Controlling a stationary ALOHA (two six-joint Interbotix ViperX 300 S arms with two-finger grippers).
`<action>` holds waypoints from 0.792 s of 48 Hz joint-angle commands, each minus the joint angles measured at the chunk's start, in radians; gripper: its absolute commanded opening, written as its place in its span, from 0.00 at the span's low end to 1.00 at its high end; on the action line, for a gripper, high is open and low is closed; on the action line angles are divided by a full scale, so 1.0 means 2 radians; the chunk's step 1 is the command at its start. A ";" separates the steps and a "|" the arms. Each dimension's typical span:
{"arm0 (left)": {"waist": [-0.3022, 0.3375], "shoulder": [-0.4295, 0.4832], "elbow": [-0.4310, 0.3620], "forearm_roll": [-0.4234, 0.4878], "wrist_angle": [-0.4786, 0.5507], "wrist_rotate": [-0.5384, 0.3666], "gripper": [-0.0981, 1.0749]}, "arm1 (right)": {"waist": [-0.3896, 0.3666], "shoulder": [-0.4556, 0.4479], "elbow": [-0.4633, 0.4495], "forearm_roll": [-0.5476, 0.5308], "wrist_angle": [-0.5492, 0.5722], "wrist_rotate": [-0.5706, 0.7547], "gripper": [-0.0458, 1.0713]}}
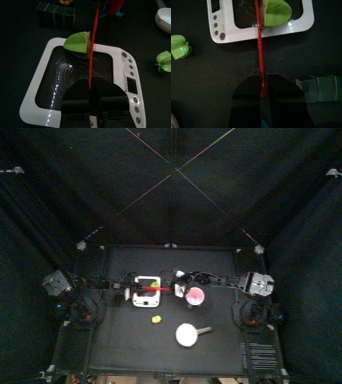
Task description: Cut starfruit
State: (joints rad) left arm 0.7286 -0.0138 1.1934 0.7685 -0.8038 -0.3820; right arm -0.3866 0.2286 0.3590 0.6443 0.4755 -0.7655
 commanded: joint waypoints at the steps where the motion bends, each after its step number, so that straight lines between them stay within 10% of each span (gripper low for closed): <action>1: 0.005 -0.008 -0.004 -0.005 0.002 -0.002 0.34 | 0.007 -0.020 -0.010 0.005 0.002 0.000 0.34; 38: -0.028 -0.122 0.023 -0.005 0.002 -0.003 0.34 | 0.018 -0.073 -0.006 0.005 0.002 0.001 0.34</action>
State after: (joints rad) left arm 0.6750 -0.2408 1.2487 0.7685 -0.7931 -0.3881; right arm -0.3651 0.1258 0.3590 0.6489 0.4817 -0.7670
